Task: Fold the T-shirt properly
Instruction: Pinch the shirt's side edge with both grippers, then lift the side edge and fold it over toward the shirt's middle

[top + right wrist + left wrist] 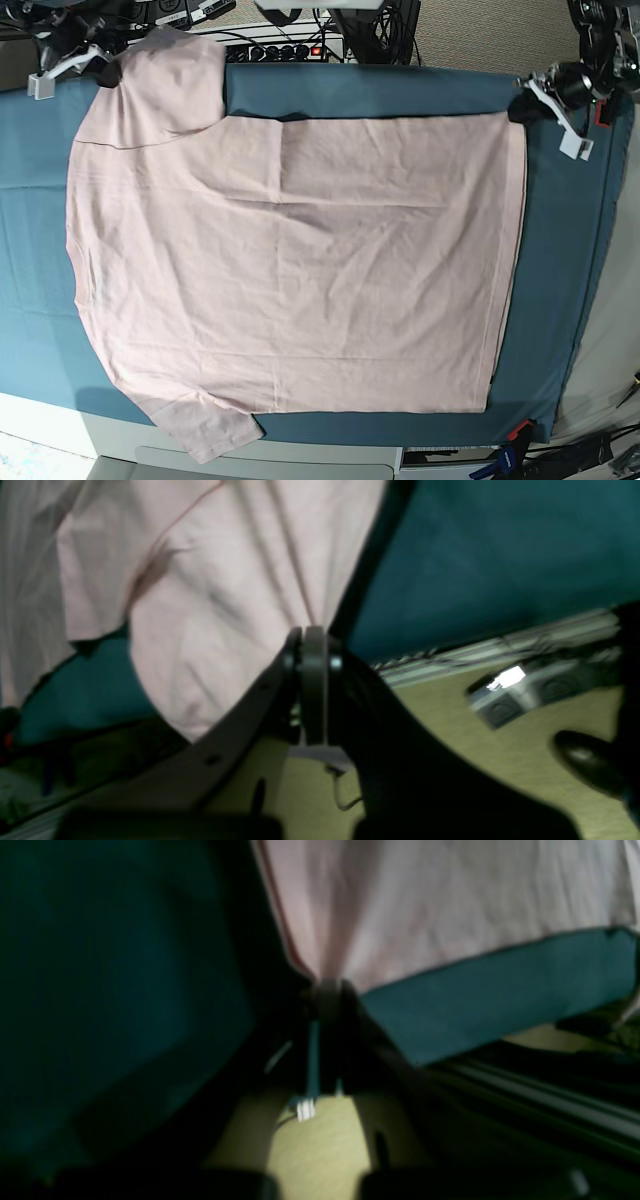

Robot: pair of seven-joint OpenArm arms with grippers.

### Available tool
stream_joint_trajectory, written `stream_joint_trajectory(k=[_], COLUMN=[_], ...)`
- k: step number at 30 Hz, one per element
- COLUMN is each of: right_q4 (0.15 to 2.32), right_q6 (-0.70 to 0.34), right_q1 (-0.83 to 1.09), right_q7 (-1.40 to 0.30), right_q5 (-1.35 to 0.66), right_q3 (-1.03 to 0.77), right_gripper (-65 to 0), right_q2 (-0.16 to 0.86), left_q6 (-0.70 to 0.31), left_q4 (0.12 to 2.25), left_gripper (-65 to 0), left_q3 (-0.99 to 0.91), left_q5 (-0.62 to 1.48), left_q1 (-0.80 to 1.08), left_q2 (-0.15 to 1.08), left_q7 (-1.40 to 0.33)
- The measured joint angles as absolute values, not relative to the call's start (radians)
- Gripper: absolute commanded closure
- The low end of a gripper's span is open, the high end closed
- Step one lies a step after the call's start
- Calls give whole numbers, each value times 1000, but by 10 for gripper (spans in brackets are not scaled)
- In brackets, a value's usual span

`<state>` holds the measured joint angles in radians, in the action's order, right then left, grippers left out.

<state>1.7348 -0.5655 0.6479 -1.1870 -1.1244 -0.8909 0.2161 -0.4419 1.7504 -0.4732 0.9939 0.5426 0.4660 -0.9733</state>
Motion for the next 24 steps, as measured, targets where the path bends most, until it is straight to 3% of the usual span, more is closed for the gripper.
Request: stream_joint_trajectory(k=[10, 24], right_q4=[1785, 1786], right_q6=[-566, -566], right_q1=[705, 826], right_q7=[-1208, -1288], right_q5=[-1125, -1127], right_q3=[-982, -982], right_gripper=[0, 0], right_q2=[311, 313], left_q6=[-442, -442], left_q4=[1920, 1983], left_gripper=[0, 0], left_q3=[-570, -591], left_q5=[996, 995], left_q1=[699, 849], left_q2=[466, 434], left_q7=[-981, -995])
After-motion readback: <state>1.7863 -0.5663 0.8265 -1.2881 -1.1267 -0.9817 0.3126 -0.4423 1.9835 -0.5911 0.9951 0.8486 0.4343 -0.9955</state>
